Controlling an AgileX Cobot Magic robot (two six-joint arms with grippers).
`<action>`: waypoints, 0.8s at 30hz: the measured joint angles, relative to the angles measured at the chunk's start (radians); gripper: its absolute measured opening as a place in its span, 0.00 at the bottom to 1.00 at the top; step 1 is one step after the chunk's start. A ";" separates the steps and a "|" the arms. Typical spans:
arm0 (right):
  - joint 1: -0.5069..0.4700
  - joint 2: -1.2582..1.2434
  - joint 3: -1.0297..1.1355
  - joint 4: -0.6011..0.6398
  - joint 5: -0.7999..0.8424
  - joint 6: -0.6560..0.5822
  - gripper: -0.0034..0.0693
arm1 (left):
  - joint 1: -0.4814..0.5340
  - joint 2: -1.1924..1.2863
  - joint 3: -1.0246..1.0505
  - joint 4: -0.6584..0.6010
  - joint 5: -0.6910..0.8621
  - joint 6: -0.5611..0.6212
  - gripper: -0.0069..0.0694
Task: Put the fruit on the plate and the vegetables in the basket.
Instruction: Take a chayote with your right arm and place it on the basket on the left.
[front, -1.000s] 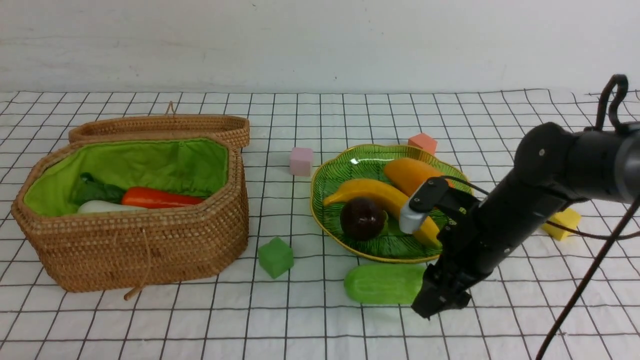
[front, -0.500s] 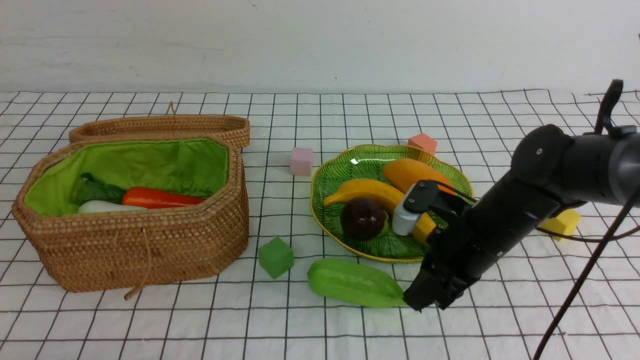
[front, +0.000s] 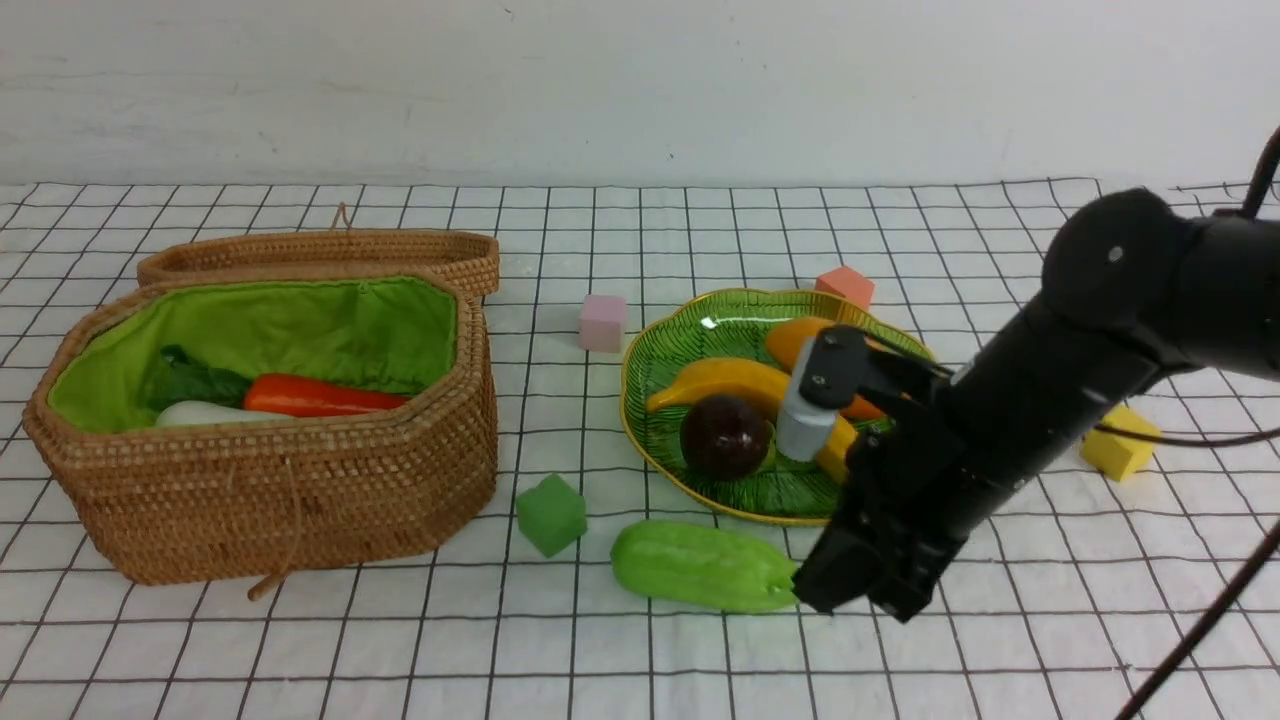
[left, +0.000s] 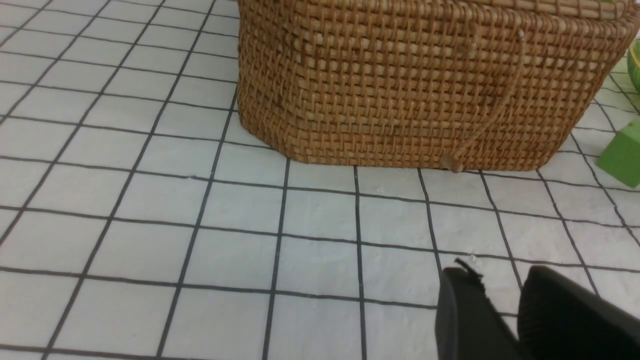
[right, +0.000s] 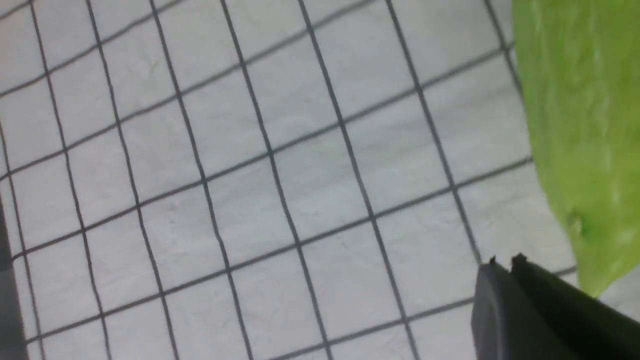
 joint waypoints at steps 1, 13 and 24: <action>0.022 -0.017 -0.008 -0.015 -0.029 0.010 0.17 | 0.000 0.000 0.000 0.000 0.000 0.000 0.31; 0.291 0.128 -0.190 -0.533 -0.181 0.240 0.92 | 0.000 0.000 0.000 0.000 0.000 0.000 0.32; 0.308 0.271 -0.203 -0.566 -0.163 0.249 0.73 | 0.000 0.000 0.000 0.000 0.000 0.000 0.32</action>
